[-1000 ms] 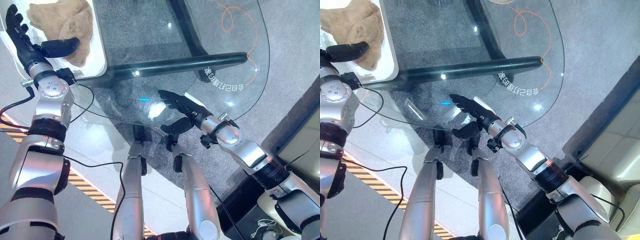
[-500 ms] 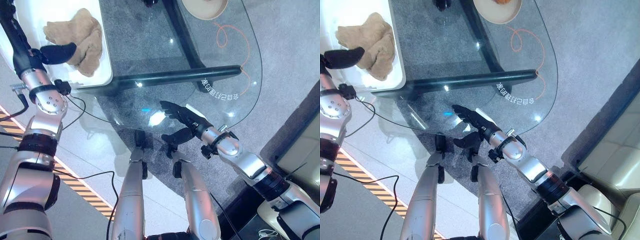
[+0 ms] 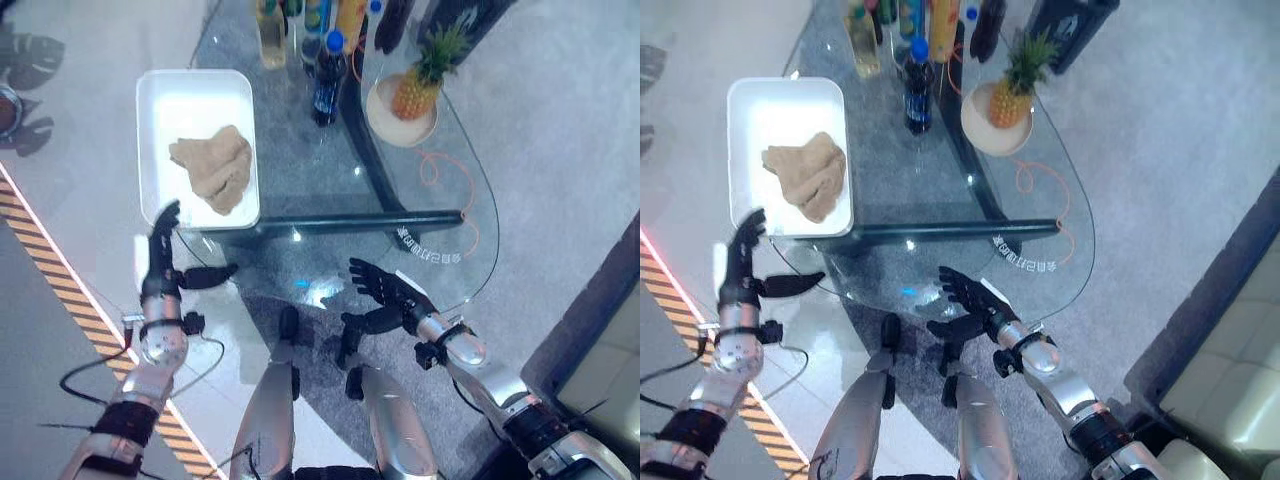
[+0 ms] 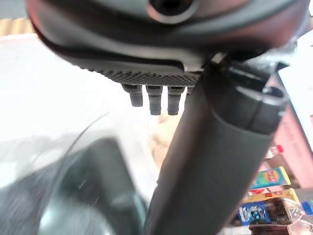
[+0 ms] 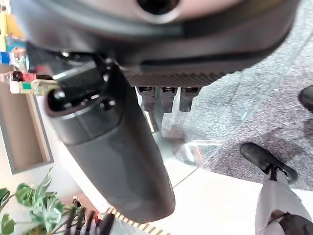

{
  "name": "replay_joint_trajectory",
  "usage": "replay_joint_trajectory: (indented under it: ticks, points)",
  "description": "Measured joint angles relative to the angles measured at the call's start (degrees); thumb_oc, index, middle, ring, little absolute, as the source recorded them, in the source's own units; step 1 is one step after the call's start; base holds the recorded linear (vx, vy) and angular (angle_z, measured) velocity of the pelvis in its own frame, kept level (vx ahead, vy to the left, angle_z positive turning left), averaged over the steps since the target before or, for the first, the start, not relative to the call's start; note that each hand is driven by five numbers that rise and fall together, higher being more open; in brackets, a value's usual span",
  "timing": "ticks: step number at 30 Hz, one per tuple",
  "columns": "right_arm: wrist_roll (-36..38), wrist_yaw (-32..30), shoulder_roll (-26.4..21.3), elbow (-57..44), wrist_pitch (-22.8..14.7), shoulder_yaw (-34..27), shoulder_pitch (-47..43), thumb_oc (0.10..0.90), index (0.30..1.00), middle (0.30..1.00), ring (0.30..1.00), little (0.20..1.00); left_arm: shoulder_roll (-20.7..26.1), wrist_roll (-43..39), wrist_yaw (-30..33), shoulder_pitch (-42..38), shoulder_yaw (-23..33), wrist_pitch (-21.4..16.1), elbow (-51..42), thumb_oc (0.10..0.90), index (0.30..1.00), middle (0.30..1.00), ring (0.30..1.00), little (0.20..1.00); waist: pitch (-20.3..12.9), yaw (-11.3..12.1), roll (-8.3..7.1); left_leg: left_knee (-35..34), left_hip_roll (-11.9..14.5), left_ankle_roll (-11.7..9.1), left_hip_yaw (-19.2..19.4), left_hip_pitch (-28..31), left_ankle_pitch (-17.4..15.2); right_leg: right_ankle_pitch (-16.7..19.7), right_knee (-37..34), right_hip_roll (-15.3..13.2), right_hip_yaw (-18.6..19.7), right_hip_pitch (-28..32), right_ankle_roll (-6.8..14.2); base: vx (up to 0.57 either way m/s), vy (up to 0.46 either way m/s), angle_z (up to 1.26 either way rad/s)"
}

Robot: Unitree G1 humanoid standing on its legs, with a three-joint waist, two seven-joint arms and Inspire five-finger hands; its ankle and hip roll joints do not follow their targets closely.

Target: Wipe the table with a cloth and put it in the basket.

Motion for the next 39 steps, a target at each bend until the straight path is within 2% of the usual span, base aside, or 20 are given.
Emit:
replay_joint_trajectory:
  ticks: [2, 5, 8, 9, 12, 14, 16, 19, 22, 28, 31, 39]
  points:
    - [-0.01, 0.74, 1.4, 1.52, -0.24, -2.04, 1.65, 0.8, 0.9, 0.9, 0.9, 0.9, -1.31, -0.66, -1.78, 1.57, -0.48, 1.06, 0.02, 0.8, 0.9, 0.9, 0.9, 0.9, -0.07, 0.33, 0.16, -1.64, 0.07, -0.55, -0.02, 1.92, 0.38, -0.04, -1.06, 0.15, -0.04, 1.62, -0.12, 0.03, -0.064, -0.01]
    - [-0.04, 0.84, 3.55, 4.37, -0.2, -4.57, 5.32, 0.8, 0.9, 0.9, 0.9, 0.9, -4.38, -2.97, -5.41, 5.55, -1.36, 3.33, 0.64, 0.8, 0.9, 0.9, 0.9, 0.9, -0.56, 0.47, 1.41, -3.55, 0.15, -0.61, -0.04, 5.87, 0.45, 0.26, -3.45, 0.43, -0.17, 5.81, -0.35, 0.02, -0.055, 0.01]
    - [-0.43, 0.82, 4.11, 8.36, 0.11, -6.08, 8.47, 0.8, 0.9, 0.9, 0.9, 0.9, -8.35, -3.03, -9.16, 8.66, -2.01, 4.38, 3.12, 0.8, 0.9, 0.9, 0.9, 0.9, -3.11, 0.51, 3.92, -4.84, 0.15, -0.32, -0.11, 7.84, 0.6, 0.74, -5.99, 0.67, -0.31, 8.47, -0.18, 0.04, -0.053, 0.01]
    - [-0.44, 0.79, 4.39, 10.76, 1.24, -6.29, 8.65, 0.8, 0.9, 0.9, 0.9, 0.9, -9.64, -3.06, -9.93, 10.02, -2.08, 5.5, 3.7, 0.8, 0.9, 0.9, 0.9, 0.9, -3.82, 0.4, 4.79, -5.51, 0.15, -0.3, -0.1, 9.39, 0.61, 1.12, -7.28, 0.8, -0.36, 10.29, 0.0, 0.05, -0.059, 0.01]
    - [-0.29, 0.6, 6.55, 17.15, 2.32, -7.6, 9.6, 0.8, 0.9, 0.9, 0.9, 0.9, -12.02, -4.14, -11.75, 12.15, -1.91, 6.95, 8.04, 0.8, 0.9, 0.9, 0.9, 0.9, -7.55, -0.44, 5.75, -6.87, 0.23, -0.36, -0.21, 11.76, 0.48, 1.44, -10.11, 1.11, -0.67, 13.42, 0.04, 0.06, -0.063, 0.02]
    - [-0.03, 0.26, 8.73, 22.41, 2.71, -8.34, 10.28, 0.8, 0.9, 0.9, 0.9, 0.9, -14.0, -5.16, -12.26, 12.38, -1.75, 8.85, 13.75, 0.8, 0.9, 0.9, 0.9, 0.9, -10.92, -0.81, 5.73, -7.14, 0.25, -0.63, -0.18, 13.54, 0.05, 1.58, -12.05, 1.31, -0.96, 15.99, 0.05, 0.06, -0.045, 0.03]
    - [0.26, 0.06, 10.57, 27.54, 2.86, -8.55, 10.74, 0.8, 0.9, 0.9, 0.9, 0.9, -14.85, -5.55, -13.09, 12.55, -1.65, 10.63, 18.31, 0.8, 0.9, 0.9, 0.9, 0.9, -13.63, -0.8, 5.03, -7.15, 0.46, -1.11, -0.16, 14.79, -0.5, 1.75, -13.8, 1.68, -1.13, 18.13, -0.15, 0.09, -0.04, 0.02]
    - [1.19, -1.0, 12.75, 34.0, 3.2, -8.9, 10.75, 0.8, 0.9, 0.9, 0.9, 0.9, -15.99, -7.26, -13.97, 12.64, -0.93, 12.55, 24.0, 0.8, 0.9, 0.9, 0.9, 0.9, -16.15, -0.8, 4.29, -7.16, 0.69, -1.09, -0.12, 16.73, -1.13, 1.87, -15.18, 2.08, -1.25, 20.67, -0.26, 0.04, -0.024, 0.0]
    - [2.16, -1.83, 13.89, 40.48, 3.2, -10.22, 11.8, 0.8, 0.9, 0.9, 0.9, 0.9, -16.5, -7.24, -15.04, 13.19, -0.97, 13.33, 28.91, 0.8, 0.9, 0.9, 0.9, 0.9, -19.12, -0.85, 4.29, -7.19, 0.98, -1.15, -0.09, 17.26, -1.49, 1.79, -15.22, 2.34, -1.15, 21.14, -0.27, 0.03, -0.015, -0.01]
    - [1.88, -4.84, 14.95, 50.77, 3.29, -13.59, 12.95, 0.8, 0.9, 0.9, 0.9, 0.9, -16.92, -7.04, -15.35, 14.16, -0.92, 14.06, 35.2, 0.8, 0.9, 0.9, 0.9, 0.9, -22.35, -1.09, 5.43, -7.43, 1.1, -0.44, 0.83, 17.92, -2.13, 1.74, -15.22, 2.38, 0.08, 21.31, -0.29, 0.02, 0.0, -0.1]
    - [1.52, -4.99, 15.27, 56.67, 3.25, -15.86, 13.25, 0.8, 0.9, 0.9, 0.9, 0.9, -17.68, -7.12, -15.51, 14.29, 0.27, 14.28, 38.51, 0.8, 0.9, 0.9, 0.9, 0.9, -23.8, -2.25, 5.89, -7.6, 1.13, -0.59, 0.95, 18.15, -2.35, 1.78, -15.38, 2.38, 0.25, 21.31, -0.34, 0.03, 0.004, -0.04]
    - [1.46, -5.02, 15.51, 58.09, 2.95, -17.5, 13.88, 0.8, 0.9, 0.9, 0.9, 0.9, -18.66, -7.35, -16.52, 13.94, 0.79, 14.23, 40.73, 0.8, 0.9, 0.9, 0.9, 0.9, -25.6, -2.58, 6.66, -7.61, 1.33, -0.5, 1.53, 18.81, -2.59, 1.63, -15.52, 2.62, 1.4, 21.38, -0.68, 0.01, -0.003, -0.06]
